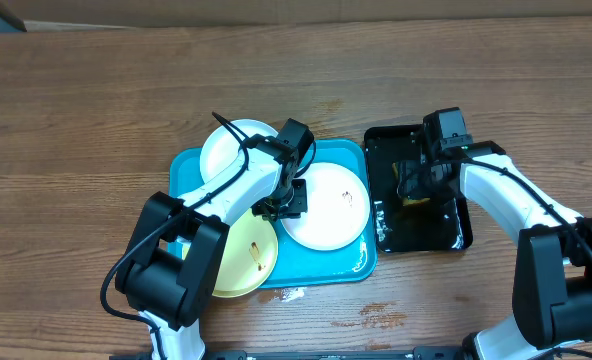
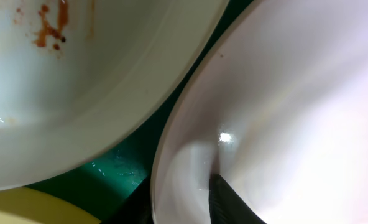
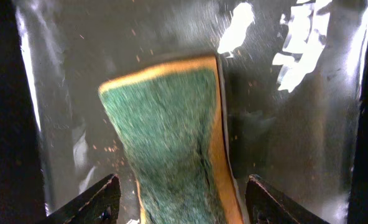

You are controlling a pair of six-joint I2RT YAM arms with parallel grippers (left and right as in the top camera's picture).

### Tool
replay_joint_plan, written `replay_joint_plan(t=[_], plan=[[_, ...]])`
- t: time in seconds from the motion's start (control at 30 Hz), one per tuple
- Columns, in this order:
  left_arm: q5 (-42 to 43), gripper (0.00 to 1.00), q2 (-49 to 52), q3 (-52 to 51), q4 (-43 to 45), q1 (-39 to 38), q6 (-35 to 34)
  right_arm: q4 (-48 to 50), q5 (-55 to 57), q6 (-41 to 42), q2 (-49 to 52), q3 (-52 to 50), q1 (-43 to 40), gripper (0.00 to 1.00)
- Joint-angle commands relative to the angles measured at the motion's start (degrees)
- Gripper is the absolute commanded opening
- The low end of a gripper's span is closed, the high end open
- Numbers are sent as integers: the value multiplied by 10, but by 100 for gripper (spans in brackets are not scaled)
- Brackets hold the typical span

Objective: Clean dirty plates on tray and stack at the side

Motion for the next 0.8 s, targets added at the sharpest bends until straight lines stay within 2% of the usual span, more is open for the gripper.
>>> replay_joint_plan(t=[0.0, 0.17, 0.47, 0.77], plan=[[5, 24, 5, -7, -1, -2, -5, -9, -17, 2, -8, -4, 4, 66], [5, 25, 5, -7, -1, -2, -5, -26, -39, 2, -8, -4, 4, 66], [16, 24, 5, -7, 10, -2, -5, 52, -16, 0, -8, -4, 4, 66], [14, 23, 5, -7, 10, -2, -5, 57, 6, 0, -7, -24, 4, 64]])
